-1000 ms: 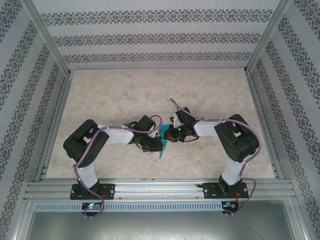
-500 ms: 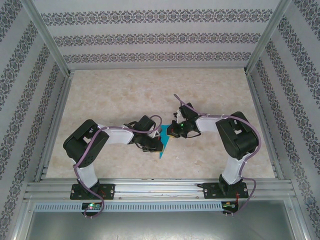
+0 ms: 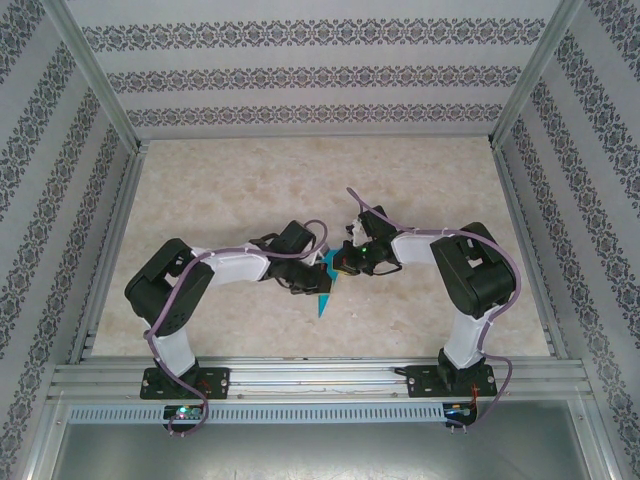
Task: Fold a paper plane with a square sheet of paper (fold left side to right side)
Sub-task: Fold the wing for the fifth time at the center of the table.
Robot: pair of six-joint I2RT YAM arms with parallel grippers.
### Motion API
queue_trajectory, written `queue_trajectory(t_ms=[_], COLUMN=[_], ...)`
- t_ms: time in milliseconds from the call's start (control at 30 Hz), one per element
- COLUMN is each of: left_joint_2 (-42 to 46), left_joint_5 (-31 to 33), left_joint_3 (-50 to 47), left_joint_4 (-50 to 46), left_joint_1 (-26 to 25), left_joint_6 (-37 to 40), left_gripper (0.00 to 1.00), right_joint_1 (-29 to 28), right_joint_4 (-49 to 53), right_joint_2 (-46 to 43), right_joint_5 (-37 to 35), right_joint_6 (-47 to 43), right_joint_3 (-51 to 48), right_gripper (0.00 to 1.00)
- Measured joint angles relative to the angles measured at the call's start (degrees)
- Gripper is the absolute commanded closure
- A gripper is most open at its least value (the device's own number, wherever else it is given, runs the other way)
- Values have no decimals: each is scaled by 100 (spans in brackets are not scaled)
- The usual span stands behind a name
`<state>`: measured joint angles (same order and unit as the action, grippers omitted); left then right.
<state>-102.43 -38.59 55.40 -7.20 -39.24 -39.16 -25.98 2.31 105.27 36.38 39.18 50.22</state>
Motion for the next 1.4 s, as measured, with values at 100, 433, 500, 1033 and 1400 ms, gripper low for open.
queue_trajectory(t_ms=[100,433,500,1033,1400], left_joint_2=[-120,-752,-750,-356,164], left_joint_5=[-2,9,9,-9,7], left_joint_3=[243,422,420,-278,-872], left_joint_4=[2,-42,-37,457,315], left_joint_1=[0,0,0,-42,-271], left_joint_6=[24,166,170,328,549], left_gripper=[100,100,100,100,100], right_joint_1=[-2,-4,-4,-4,0], right_joint_4=[-17,-24,-24,96,138], right_joint_2=[0,0,0,79,107], right_joint_5=[7,7,7,162,232], right_joint_6=[0,2,0,-59,-125], right_joint_3=[-4,-9,-9,68,94], right_gripper=[100,100,100,100,100])
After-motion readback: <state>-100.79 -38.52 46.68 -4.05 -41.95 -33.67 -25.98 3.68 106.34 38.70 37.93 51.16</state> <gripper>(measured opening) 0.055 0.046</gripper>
